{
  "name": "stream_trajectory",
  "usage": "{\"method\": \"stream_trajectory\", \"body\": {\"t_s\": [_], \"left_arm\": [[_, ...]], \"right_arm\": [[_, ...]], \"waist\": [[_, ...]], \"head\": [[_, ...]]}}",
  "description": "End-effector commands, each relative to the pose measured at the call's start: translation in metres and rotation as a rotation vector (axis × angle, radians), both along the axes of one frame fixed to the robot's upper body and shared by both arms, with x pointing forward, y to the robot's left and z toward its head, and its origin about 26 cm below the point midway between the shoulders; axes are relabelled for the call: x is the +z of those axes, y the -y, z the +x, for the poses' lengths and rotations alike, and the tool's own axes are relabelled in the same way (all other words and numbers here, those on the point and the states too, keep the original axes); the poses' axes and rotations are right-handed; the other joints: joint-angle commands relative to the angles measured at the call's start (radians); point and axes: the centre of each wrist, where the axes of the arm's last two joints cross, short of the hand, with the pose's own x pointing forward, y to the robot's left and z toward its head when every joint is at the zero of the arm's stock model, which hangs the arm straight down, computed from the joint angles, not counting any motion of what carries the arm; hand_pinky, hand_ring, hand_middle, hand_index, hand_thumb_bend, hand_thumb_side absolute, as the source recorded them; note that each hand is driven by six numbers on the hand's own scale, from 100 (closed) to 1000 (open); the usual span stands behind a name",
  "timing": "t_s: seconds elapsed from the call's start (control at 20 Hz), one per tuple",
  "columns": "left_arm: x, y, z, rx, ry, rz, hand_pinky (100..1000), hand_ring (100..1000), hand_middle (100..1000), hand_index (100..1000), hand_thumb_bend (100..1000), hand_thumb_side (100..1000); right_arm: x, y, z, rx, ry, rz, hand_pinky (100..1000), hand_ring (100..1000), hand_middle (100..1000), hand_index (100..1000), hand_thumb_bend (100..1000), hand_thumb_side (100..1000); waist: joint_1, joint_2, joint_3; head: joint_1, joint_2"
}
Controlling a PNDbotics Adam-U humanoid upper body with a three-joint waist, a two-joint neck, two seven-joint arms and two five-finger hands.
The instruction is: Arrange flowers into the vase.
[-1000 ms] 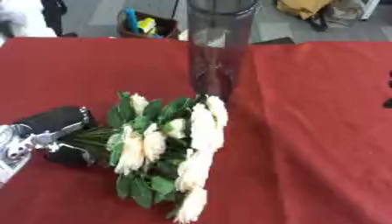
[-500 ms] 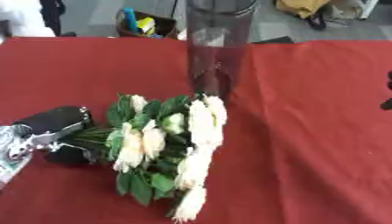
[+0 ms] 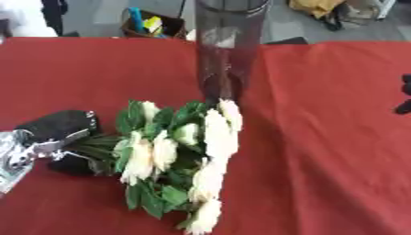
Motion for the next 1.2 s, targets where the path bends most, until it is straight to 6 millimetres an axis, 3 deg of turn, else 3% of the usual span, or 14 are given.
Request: {"method": "stream_trajectory", "body": {"t_s": [0.05, 0.9, 1.2], "left_arm": [[0.027, -0.007, -0.011, 0.014, 0.080, 0.007, 100, 100, 100, 100, 248, 446], [0.082, 0.008, -0.067, -0.016, 0.182, -0.091, 100, 100, 100, 100, 199, 417], [0.105, 0.010, -0.081, -0.064, 0.204, -0.248, 100, 100, 100, 100, 125, 424]], "right_arm": [[0.006, 0.003, -0.002, 0.006, 0.019, -0.018, 810, 813, 432, 705, 100, 1000], [0.002, 0.013, -0.006, 0.009, 0.004, -0.006, 807, 812, 437, 707, 100, 1000], [0.001, 0.017, -0.007, 0.019, -0.001, -0.004, 803, 810, 440, 706, 100, 1000]], "waist": [[0.000, -0.032, 0.004], [0.006, -0.086, 0.018], [0.014, -0.110, 0.007]], "head": [[0.001, 0.005], [-0.003, 0.005], [0.001, 0.014]]}}
